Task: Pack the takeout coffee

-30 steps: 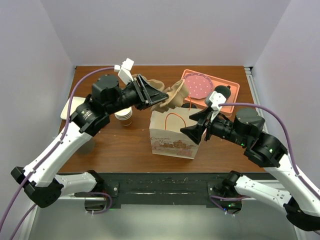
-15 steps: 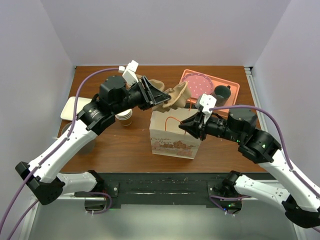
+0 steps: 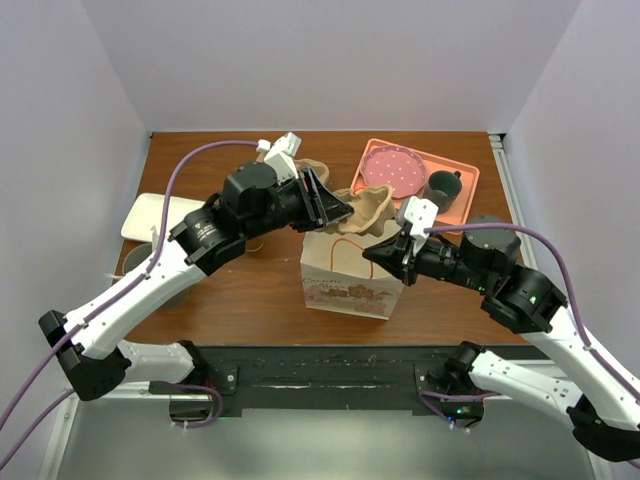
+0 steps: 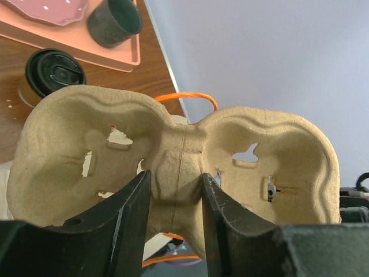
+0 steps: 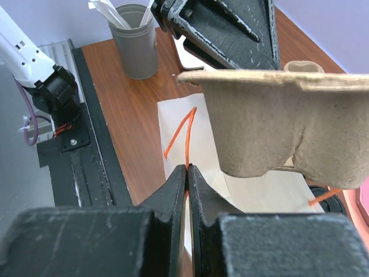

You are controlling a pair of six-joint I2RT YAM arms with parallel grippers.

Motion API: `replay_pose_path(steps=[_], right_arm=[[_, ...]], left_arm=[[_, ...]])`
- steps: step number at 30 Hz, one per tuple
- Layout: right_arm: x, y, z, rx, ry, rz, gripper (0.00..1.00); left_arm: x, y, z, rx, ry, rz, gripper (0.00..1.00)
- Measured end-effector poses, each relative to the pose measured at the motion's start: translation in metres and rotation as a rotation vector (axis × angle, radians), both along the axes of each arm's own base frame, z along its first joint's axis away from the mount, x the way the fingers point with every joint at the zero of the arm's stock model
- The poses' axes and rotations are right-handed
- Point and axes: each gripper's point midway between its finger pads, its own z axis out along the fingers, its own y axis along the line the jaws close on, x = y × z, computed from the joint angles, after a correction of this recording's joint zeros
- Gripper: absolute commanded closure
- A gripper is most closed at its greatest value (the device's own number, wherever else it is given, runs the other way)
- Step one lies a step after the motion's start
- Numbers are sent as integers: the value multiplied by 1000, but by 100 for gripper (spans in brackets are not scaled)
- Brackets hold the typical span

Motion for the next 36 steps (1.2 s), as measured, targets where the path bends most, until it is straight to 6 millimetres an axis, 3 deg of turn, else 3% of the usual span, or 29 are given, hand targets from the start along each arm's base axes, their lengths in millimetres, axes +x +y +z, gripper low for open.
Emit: replay_pose_path(steps=[13,36], right_arm=[[-3,-3,-6,4,2,0,100],[-2,-1,-7,14,15,-6,100]], left_arm=[[-4,-6,-4,146,-23,27,69],[-17,-9,13,49,54,57,70]])
